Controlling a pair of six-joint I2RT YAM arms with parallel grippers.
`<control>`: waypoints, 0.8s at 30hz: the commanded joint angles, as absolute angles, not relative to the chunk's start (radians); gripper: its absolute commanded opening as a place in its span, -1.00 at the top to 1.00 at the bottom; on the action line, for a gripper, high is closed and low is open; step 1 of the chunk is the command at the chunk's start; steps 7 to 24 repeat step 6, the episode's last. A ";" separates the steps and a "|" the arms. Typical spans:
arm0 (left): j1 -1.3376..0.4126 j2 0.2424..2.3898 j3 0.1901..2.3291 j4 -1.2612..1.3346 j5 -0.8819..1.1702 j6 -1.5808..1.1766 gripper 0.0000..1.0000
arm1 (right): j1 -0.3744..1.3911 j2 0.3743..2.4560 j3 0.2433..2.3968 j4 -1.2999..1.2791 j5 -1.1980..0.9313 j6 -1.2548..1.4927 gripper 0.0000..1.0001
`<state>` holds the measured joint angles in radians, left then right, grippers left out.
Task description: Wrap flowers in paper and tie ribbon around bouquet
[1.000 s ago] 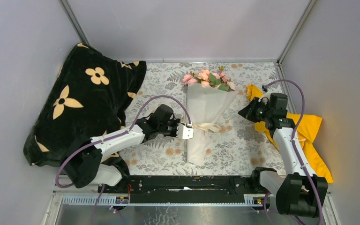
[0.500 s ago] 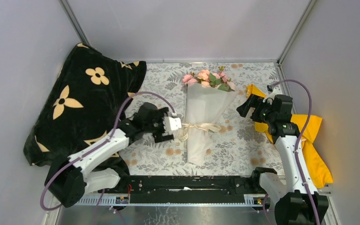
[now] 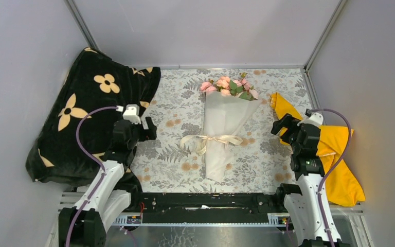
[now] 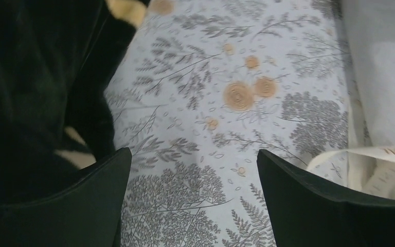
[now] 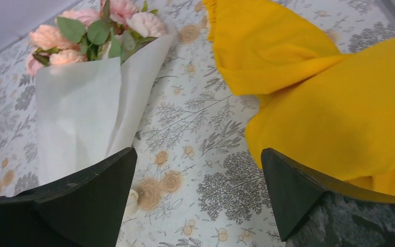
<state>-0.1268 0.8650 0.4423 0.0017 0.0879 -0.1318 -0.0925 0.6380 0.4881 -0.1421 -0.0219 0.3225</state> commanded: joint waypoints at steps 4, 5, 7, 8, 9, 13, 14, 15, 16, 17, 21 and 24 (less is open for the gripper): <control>-0.070 0.779 0.307 0.198 -0.019 -0.360 -0.97 | -0.089 0.555 0.405 -0.011 0.169 0.430 -0.99; -0.067 0.768 0.287 0.201 -0.016 -0.371 -0.97 | -0.089 0.553 0.401 -0.011 0.160 0.423 -0.99; -0.061 0.760 0.271 0.207 -0.013 -0.380 -0.98 | -0.089 0.552 0.400 -0.010 0.144 0.413 -0.99; -0.061 0.760 0.271 0.207 -0.013 -0.380 -0.98 | -0.089 0.552 0.400 -0.010 0.144 0.413 -0.99; -0.061 0.760 0.271 0.207 -0.013 -0.380 -0.98 | -0.089 0.552 0.400 -0.010 0.144 0.413 -0.99; -0.061 0.760 0.271 0.207 -0.013 -0.380 -0.98 | -0.089 0.552 0.400 -0.010 0.144 0.413 -0.99; -0.061 0.760 0.271 0.207 -0.013 -0.380 -0.98 | -0.089 0.552 0.400 -0.010 0.144 0.413 -0.99; -0.061 0.760 0.271 0.207 -0.013 -0.380 -0.98 | -0.089 0.552 0.400 -0.010 0.144 0.413 -0.99; -0.061 0.760 0.271 0.207 -0.013 -0.380 -0.98 | -0.089 0.552 0.400 -0.010 0.144 0.413 -0.99; -0.061 0.760 0.271 0.207 -0.013 -0.380 -0.98 | -0.089 0.552 0.400 -0.010 0.144 0.413 -0.99; -0.061 0.760 0.271 0.207 -0.013 -0.380 -0.98 | -0.089 0.552 0.400 -0.010 0.144 0.413 -0.99; -0.061 0.760 0.271 0.207 -0.013 -0.380 -0.98 | -0.089 0.552 0.400 -0.010 0.144 0.413 -0.99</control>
